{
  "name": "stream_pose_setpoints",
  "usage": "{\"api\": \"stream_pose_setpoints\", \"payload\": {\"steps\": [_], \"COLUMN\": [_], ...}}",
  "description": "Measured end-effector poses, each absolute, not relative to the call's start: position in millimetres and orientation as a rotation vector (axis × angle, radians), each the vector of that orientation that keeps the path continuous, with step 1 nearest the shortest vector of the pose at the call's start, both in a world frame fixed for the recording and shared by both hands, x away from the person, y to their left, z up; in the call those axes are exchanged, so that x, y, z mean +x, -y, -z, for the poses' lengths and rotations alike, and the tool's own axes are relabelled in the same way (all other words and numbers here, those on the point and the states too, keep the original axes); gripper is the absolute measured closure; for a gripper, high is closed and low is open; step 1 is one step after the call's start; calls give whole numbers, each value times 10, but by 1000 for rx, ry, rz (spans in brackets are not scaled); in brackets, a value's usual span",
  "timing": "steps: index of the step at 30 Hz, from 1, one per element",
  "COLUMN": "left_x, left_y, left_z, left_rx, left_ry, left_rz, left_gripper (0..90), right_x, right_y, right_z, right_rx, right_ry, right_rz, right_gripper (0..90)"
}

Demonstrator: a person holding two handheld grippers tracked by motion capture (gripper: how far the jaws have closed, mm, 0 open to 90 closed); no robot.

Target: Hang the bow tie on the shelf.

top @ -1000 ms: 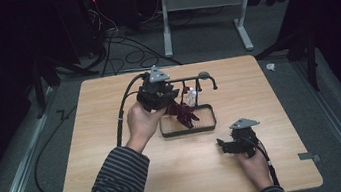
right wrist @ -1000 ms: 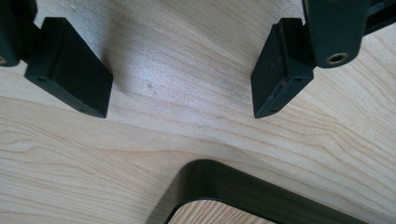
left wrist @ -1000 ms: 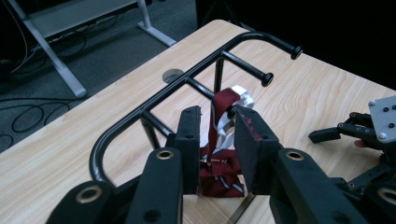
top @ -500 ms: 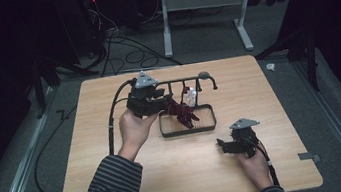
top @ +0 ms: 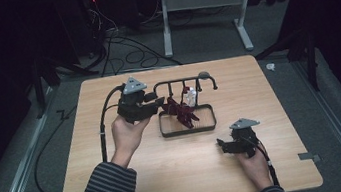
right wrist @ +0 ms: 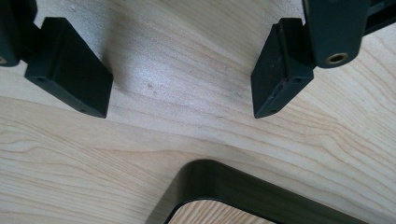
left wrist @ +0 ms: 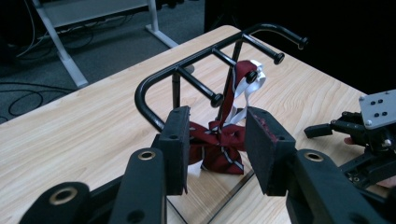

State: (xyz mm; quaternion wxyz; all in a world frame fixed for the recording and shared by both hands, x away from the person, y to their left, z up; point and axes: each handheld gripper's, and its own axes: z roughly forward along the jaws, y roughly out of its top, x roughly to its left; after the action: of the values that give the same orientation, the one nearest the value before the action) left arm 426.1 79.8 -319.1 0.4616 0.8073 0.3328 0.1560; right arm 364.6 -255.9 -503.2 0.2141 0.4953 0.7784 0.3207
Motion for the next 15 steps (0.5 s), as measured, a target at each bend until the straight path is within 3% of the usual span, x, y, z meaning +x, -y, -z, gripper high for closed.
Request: {"api": "stream_pose_setpoints", "payload": {"steps": [15], "left_x": [4207], "left_y": [-936], "left_z": [3261], "left_rx": [1966], "left_ry": [-850], "left_rz": [-373], "left_gripper": [596], "right_x": [3645], "right_y": [2558], "right_z": [5032], "right_rx": [1375], "right_ry": [-2159], "right_rz": [-890], "right_gripper": [218]}}
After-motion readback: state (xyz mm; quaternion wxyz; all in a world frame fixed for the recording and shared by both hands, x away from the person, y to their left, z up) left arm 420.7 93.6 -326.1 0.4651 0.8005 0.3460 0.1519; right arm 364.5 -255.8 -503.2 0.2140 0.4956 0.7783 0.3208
